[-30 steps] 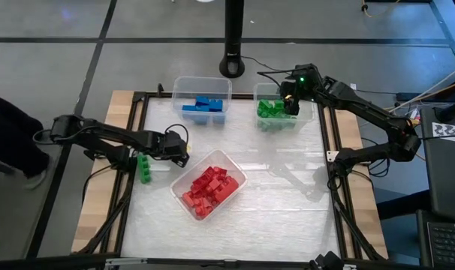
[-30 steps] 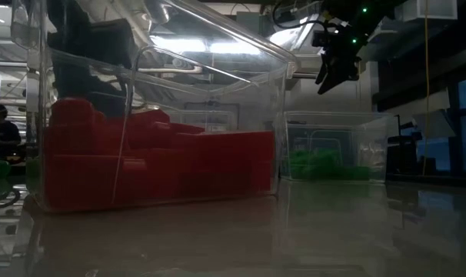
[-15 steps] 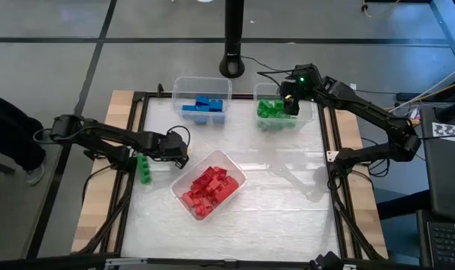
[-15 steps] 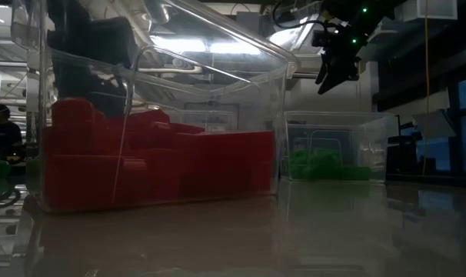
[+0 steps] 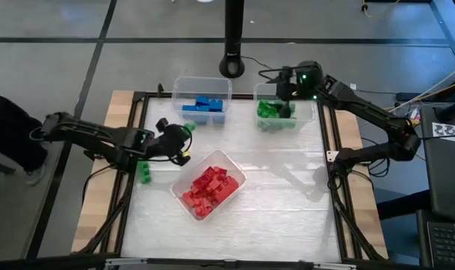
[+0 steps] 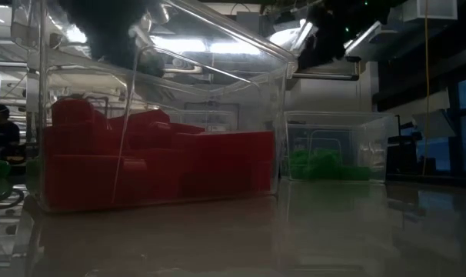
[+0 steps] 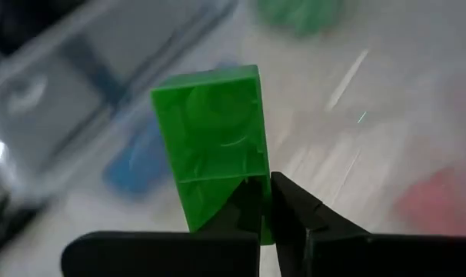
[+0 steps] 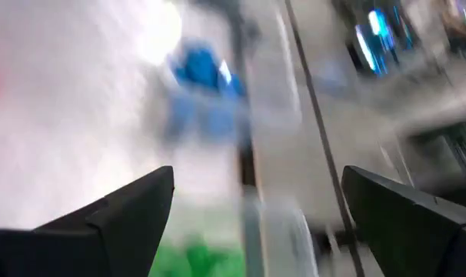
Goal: Sort blocks
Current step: Put the green game piece into the top right transparent bin
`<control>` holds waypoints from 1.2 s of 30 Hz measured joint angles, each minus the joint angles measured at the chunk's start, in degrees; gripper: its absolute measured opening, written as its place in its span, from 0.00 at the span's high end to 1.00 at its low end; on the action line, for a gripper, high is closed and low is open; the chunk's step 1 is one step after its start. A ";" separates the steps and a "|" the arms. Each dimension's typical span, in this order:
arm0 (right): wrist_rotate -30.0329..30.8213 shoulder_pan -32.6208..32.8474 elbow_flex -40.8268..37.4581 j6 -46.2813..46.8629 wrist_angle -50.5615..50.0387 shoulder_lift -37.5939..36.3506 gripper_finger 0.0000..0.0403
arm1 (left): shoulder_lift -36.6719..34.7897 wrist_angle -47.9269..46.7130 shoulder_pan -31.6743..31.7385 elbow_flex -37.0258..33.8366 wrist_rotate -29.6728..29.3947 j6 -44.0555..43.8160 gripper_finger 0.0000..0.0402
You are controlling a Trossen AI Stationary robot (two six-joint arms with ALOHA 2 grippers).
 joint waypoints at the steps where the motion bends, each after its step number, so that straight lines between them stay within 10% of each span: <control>1: -2.88 0.72 0.01 0.07 1.69 0.19 0.07 | -0.68 2.88 -0.46 0.09 -0.29 2.77 0.99; 14: -12.05 18.67 0.02 4.50 25.39 7.82 0.07 | 0.12 29.20 -3.96 0.09 0.42 28.60 0.99; 36: -14.94 28.30 0.04 22.79 58.24 24.75 0.07 | 2.38 35.48 -7.68 0.06 1.26 37.38 0.99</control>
